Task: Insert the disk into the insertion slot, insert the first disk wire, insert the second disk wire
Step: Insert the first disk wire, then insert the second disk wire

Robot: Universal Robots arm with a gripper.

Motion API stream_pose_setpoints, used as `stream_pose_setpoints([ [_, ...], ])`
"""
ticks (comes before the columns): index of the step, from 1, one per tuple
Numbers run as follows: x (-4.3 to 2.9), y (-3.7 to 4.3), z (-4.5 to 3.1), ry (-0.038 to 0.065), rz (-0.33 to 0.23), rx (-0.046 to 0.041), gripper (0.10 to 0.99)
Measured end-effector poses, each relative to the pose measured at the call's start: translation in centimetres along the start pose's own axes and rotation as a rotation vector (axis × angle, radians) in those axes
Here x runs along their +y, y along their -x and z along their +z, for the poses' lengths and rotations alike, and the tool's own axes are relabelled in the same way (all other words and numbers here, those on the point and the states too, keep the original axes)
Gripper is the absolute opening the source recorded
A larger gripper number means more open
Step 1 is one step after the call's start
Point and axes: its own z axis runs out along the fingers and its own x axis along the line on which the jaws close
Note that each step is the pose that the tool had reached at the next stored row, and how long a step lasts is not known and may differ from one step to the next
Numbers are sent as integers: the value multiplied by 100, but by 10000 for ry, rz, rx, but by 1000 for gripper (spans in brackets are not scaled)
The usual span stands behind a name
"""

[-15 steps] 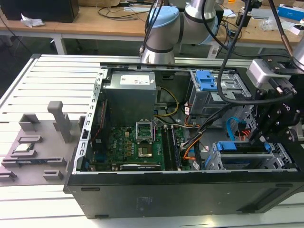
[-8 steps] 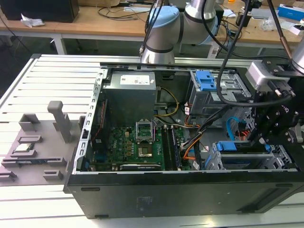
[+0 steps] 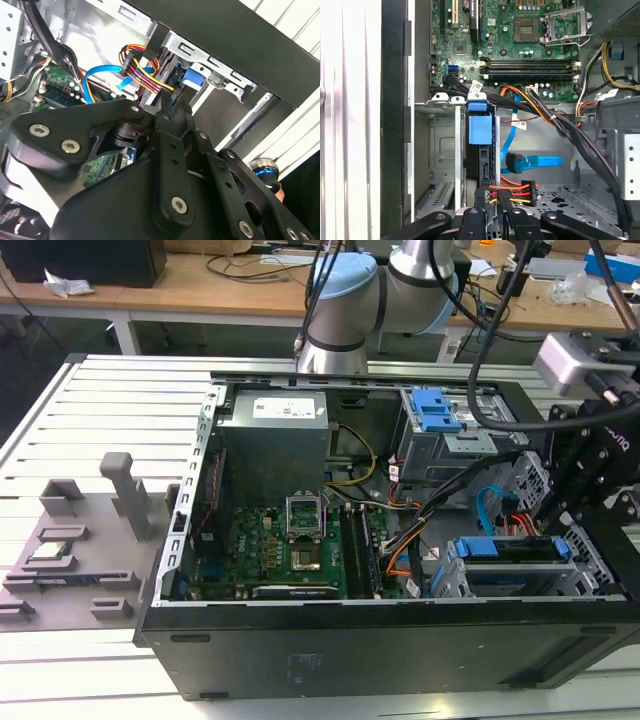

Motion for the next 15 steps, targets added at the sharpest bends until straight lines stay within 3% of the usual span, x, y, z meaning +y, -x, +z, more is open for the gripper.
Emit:
stream_pose_setpoints([
  [1,1,8,-13,0,1,-3,227],
  [3,2,28,-50,0,0,0,106],
  [6,4,37,-85,0,0,-1,106],
  [15,5,37,-94,0,0,-1,106],
])
